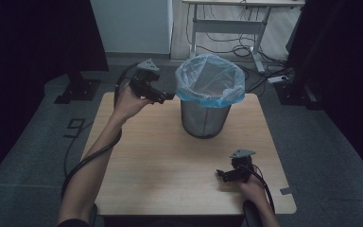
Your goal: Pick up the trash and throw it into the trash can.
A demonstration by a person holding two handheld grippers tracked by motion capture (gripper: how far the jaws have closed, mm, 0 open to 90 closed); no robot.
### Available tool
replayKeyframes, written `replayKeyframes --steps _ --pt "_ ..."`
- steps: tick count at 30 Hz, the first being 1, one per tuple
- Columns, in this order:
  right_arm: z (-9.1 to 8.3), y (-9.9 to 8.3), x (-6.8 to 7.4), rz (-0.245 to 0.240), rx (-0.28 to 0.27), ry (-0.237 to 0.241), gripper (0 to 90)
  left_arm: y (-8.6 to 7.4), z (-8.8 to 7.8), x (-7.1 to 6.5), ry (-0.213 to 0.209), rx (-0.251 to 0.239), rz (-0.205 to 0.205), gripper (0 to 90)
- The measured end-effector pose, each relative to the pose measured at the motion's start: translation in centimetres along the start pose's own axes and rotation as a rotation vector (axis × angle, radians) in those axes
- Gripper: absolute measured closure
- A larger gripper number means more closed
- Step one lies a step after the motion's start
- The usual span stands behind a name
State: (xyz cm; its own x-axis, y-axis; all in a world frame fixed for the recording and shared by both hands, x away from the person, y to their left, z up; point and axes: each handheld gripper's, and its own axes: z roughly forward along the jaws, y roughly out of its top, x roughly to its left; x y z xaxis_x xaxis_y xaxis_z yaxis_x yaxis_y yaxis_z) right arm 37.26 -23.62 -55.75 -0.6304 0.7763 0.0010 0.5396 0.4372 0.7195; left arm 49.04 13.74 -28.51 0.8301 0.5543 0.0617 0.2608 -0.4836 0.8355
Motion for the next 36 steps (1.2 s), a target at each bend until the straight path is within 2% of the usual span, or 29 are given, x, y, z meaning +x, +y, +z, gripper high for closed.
replayKeyframes --steps 12,36 --pt "0.0 0.0 0.1 0.003 0.001 -0.002 0.0 -2.7 -2.1 0.1 0.003 -0.020 -0.006 0.0" --pt "0.0 0.0 0.1 0.002 0.001 -0.002 0.0 -8.3 -6.9 0.9 0.047 -0.048 -0.034 0.0"
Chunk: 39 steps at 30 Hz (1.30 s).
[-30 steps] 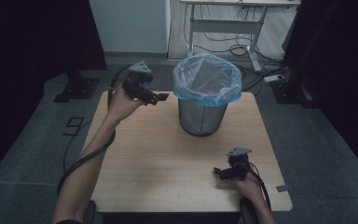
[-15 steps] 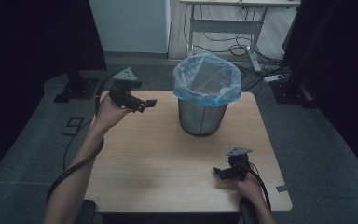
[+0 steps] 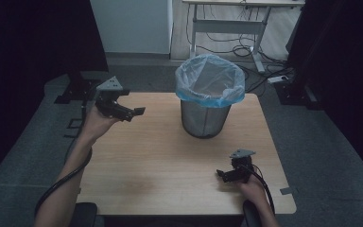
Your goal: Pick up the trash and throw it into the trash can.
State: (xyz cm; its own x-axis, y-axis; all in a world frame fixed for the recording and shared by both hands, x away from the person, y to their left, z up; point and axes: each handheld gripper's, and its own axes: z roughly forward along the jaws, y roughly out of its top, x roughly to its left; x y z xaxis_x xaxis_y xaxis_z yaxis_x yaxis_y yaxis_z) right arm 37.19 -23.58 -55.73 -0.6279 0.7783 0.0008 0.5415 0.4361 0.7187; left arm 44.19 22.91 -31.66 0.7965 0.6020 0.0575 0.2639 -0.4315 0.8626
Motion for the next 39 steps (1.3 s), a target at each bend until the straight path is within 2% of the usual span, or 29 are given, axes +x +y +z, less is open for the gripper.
replayKeyframes --steps 7,14,28,39 --pt "0.0 0.0 0.0 0.000 0.000 0.000 0.0 -1.8 -1.1 0.1 0.010 -0.012 -0.012 0.0" --pt "0.0 0.0 0.0 0.001 0.000 0.000 0.0 -3.9 -1.5 0.3 0.014 -0.017 -0.032 0.0" --pt "0.0 0.0 0.0 0.002 -0.001 -0.001 0.0 -8.5 -1.1 0.4 0.005 -0.019 -0.068 0.0" --pt "0.0 0.0 0.0 0.004 -0.001 0.000 0.0 -12.7 0.0 0.0 0.004 -0.006 -0.090 0.0"
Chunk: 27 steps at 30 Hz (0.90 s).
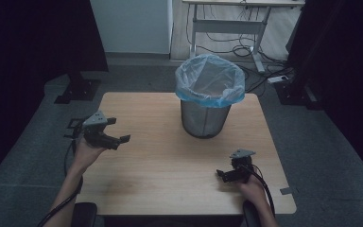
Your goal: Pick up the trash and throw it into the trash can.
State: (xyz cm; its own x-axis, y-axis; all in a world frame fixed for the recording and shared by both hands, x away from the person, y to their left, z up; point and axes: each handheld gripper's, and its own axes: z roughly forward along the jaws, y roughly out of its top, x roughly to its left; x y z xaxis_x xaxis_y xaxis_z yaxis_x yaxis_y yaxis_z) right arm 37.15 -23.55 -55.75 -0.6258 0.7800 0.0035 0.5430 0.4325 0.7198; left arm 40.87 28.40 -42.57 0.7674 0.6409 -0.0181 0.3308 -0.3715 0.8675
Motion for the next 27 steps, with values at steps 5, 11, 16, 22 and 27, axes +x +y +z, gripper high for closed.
replayKeyframes --steps 5,11,16,22,27 --pt "0.0 0.0 0.0 0.002 0.000 -0.002 0.0 -2.1 0.5 0.0 -0.006 0.007 -0.013 0.0" --pt "0.0 0.0 0.0 0.001 -0.001 -0.002 0.0 -4.6 0.8 0.0 -0.005 0.016 -0.044 0.0" --pt "0.0 0.0 0.0 0.001 -0.001 -0.002 0.0 -6.7 1.1 -0.1 -0.004 0.038 -0.069 0.0" --pt "0.0 0.0 0.0 0.001 -0.001 -0.002 0.0 -9.2 1.7 -0.2 -0.004 0.075 -0.104 0.0" --pt "0.0 0.0 0.0 0.002 -0.001 -0.003 0.0 -11.4 2.4 -0.5 0.006 0.139 -0.118 0.0"
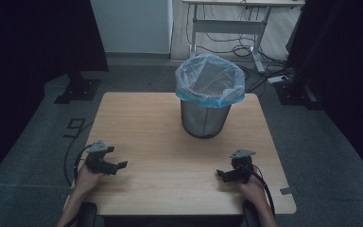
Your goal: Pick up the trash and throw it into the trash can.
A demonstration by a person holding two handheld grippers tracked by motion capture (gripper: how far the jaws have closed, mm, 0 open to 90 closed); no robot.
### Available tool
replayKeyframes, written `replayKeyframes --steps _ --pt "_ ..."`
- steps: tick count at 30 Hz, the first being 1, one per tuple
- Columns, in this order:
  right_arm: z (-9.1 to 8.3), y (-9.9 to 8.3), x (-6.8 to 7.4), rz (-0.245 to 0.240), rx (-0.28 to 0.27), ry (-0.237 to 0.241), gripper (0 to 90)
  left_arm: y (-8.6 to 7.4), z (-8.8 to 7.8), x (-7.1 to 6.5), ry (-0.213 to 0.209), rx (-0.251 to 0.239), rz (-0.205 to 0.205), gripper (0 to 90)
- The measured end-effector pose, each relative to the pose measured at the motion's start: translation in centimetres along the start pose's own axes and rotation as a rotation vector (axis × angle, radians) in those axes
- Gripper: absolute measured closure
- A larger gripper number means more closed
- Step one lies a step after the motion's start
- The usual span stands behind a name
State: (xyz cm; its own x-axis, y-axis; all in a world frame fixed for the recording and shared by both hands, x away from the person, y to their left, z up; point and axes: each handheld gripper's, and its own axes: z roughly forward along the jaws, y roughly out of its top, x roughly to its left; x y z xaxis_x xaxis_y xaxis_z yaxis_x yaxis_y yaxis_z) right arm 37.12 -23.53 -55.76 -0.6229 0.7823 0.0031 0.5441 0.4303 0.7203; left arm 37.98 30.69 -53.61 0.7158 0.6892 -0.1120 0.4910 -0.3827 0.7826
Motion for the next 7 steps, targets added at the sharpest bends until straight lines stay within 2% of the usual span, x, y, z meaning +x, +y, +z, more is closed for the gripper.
replayKeyframes --steps 4,7 --pt "-0.01 -0.01 0.01 0.001 0.000 0.000 0.0 -0.62 0.69 -0.26 0.017 0.083 0.011 0.0" --pt "-0.01 -0.01 0.00 0.001 0.000 0.000 0.0 -0.57 0.88 -0.45 0.036 0.105 0.026 0.0"
